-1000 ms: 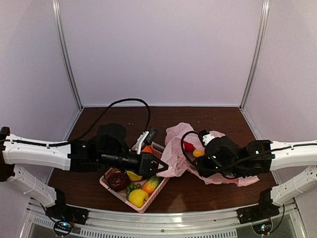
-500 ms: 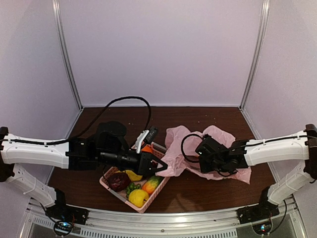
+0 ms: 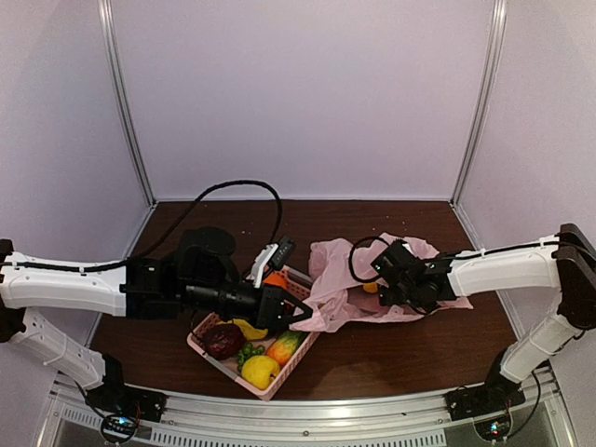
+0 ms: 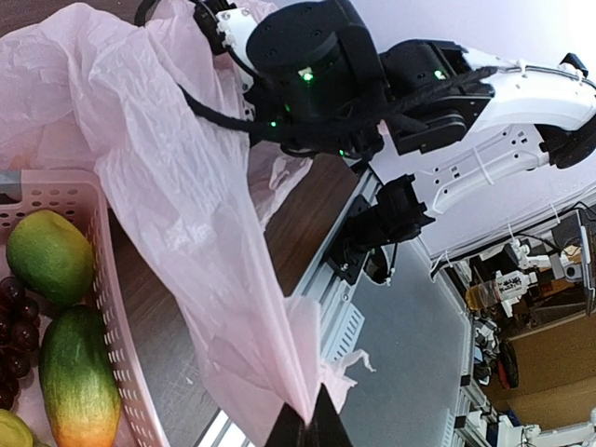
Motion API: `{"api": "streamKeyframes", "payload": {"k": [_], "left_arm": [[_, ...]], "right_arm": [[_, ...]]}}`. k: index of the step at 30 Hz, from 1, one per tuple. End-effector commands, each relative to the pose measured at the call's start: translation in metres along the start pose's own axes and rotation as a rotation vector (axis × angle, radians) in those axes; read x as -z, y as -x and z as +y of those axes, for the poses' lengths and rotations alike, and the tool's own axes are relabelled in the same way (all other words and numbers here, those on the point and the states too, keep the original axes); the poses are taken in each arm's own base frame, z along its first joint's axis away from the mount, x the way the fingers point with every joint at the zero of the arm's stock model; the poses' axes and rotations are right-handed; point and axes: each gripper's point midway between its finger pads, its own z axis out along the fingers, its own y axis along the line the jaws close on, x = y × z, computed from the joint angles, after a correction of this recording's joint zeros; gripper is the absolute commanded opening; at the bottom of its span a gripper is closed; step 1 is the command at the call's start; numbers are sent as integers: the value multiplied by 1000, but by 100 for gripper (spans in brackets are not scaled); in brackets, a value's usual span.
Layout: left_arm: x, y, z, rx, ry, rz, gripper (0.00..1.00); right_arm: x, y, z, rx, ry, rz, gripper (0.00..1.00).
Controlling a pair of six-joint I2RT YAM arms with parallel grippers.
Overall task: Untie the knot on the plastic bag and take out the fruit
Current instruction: Reach into the gripper in the takeout bag.
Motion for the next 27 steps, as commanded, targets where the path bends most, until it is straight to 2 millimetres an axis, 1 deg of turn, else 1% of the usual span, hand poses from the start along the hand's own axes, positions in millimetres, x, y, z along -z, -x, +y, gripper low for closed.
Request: {"api": "streamKeyframes", "payload": {"k": [1,7,13,17,20,22,27], "left_arm": [[0,5,-12,-33,-39,-3,0],[-3,2,-11,-28,-46,12,0],[-4,1,-12,-24,-50,18,0],[-3,2,-12,-23,-49,11,0],[-2,3,-12,-24,-48,7,0],[-3,3,-12,-22,-47,7,0],[-4,5,-13,-23,-48,2,0]], "right_arm": [[-15,18,-20,-21,-91,-39,86],[-35,29,-27,-33,-118,-39,90],[-58,36,-30,-31,-134,-12,90],[-71,30,-32,-33,-144,18,87],[-80,21,-34,-29,-155,49,84],[-83,18,-35,-29,-159,58,79],[-80,20,-33,-33,-139,57,59]]}}
